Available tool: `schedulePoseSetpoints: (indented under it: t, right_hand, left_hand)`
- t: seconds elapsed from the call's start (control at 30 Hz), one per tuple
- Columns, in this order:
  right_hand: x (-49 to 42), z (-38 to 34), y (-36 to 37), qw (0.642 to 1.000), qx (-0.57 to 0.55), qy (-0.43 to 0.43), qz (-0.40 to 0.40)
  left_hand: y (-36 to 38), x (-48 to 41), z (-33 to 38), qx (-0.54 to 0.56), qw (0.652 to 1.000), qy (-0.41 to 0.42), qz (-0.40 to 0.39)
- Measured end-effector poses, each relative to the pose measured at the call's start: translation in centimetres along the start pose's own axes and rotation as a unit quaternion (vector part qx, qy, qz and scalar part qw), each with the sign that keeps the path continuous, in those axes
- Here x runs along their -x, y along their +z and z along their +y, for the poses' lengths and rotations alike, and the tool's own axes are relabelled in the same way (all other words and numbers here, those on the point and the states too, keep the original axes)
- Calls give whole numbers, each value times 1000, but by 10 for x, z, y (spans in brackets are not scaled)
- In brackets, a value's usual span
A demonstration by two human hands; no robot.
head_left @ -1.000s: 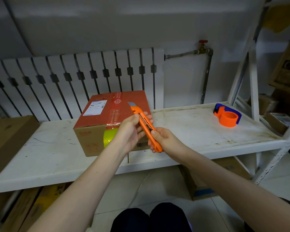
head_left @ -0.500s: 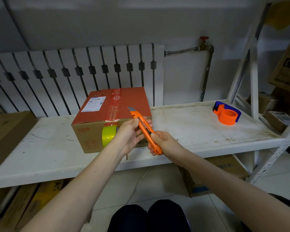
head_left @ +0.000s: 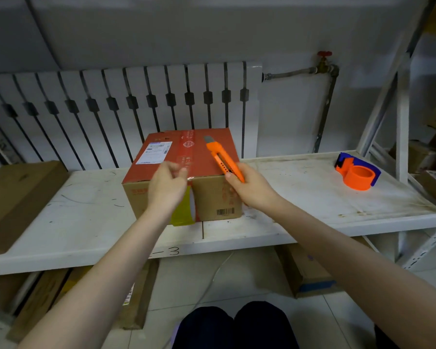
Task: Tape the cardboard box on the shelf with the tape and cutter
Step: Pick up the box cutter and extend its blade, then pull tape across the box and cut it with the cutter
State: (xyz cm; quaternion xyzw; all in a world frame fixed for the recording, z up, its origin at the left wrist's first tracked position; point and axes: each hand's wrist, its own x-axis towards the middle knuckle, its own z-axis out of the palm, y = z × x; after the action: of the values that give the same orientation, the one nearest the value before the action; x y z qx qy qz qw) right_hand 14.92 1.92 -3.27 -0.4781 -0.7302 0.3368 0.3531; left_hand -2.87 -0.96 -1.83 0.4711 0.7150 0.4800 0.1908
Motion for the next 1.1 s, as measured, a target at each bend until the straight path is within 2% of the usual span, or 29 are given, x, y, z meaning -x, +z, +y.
schedulePoseSetpoints:
  t: [0.03, 0.1, 0.17, 0.23, 0.37, 0.5, 0.63, 0.77, 1.1]
  right_hand:
    - [-6, 0, 3, 998, 57, -25, 8]
    - [-18, 0, 8, 989, 136, -55, 4]
    - [-29, -1, 14, 978, 195, -72, 10]
    - [-39, -4, 18, 972, 216, -88, 12]
    - [-51, -16, 29, 968, 214, -123, -45]
    - [-58, -20, 37, 973, 183, -103, -95]
    - [-64, -21, 35, 970, 197, -94, -107]
    - [-66, -27, 37, 961, 230, -97, -121]
    - [-64, -31, 43, 941, 304, -98, -115]
  left_hand:
    - [-3, -1, -8, -45, 999, -13, 24]
    - [-3, -2, -25, -74, 994, -77, 7]
    - [1, 0, -35, -33, 987, -150, -35]
    - [4, 4, -37, 43, 979, -189, -56]
    - [7, 9, -35, 147, 974, -165, -55]
    - [8, 14, -39, 188, 970, -140, -65]
    - [13, 12, -48, 167, 976, -133, -43]
    - [19, 15, -55, 161, 973, -163, -29]
    - [27, 7, -63, 119, 975, -189, -4]
